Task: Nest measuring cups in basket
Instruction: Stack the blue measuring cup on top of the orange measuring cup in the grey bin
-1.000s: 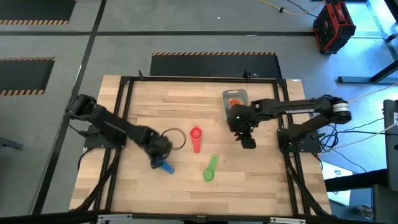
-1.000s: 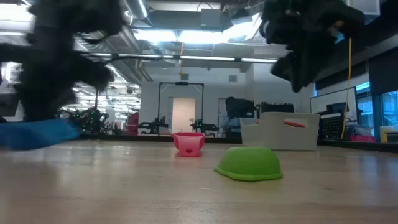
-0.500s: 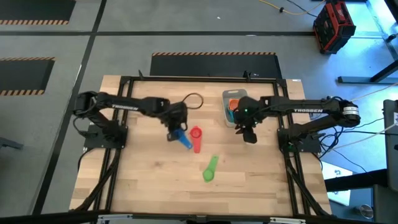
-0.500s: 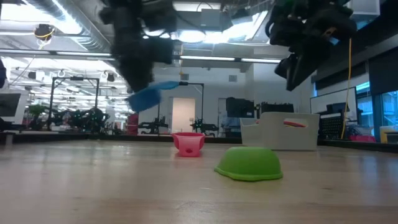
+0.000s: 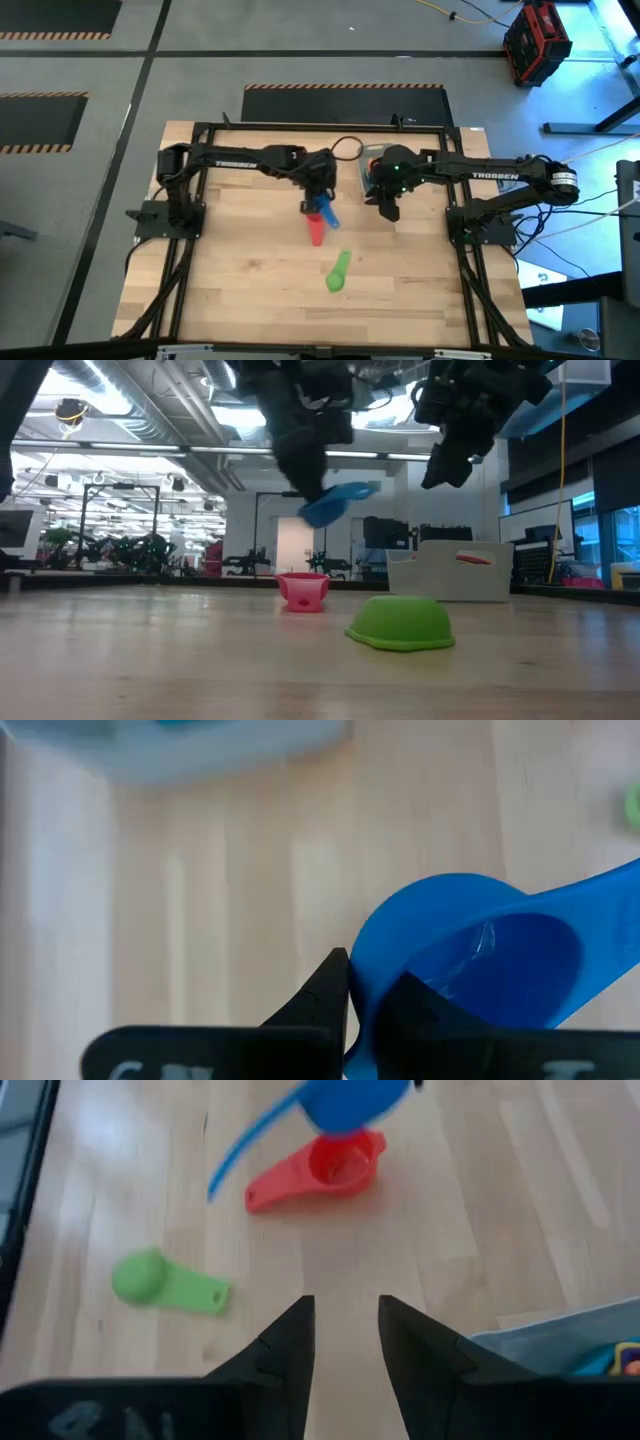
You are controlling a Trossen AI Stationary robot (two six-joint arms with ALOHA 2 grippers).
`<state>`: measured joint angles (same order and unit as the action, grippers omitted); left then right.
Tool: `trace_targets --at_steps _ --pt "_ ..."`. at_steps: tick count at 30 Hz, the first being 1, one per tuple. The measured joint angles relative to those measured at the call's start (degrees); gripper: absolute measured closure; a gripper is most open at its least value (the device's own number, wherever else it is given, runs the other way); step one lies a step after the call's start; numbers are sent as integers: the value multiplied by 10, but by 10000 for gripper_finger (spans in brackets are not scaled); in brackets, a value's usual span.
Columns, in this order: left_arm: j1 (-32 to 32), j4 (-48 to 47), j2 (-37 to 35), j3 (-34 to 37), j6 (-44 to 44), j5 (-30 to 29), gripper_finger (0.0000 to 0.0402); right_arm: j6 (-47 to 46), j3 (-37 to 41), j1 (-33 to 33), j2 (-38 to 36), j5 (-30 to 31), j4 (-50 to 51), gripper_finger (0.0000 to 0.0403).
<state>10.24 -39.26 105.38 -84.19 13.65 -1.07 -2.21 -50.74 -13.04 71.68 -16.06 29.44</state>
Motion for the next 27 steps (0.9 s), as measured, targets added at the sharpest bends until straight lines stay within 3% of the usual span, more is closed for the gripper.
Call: trace_targets --at_steps 5,16,27 --pt "-3 25 17 -42 0 -43 385 -51 0 0 0 -1 -13 284" --pt "-3 54 16 -47 0 -115 384 -200 0 -3 1 -20 -76 284" --pt "-2 101 16 -47 -30 -159 383 -217 -1 -3 14 -31 -83 284"
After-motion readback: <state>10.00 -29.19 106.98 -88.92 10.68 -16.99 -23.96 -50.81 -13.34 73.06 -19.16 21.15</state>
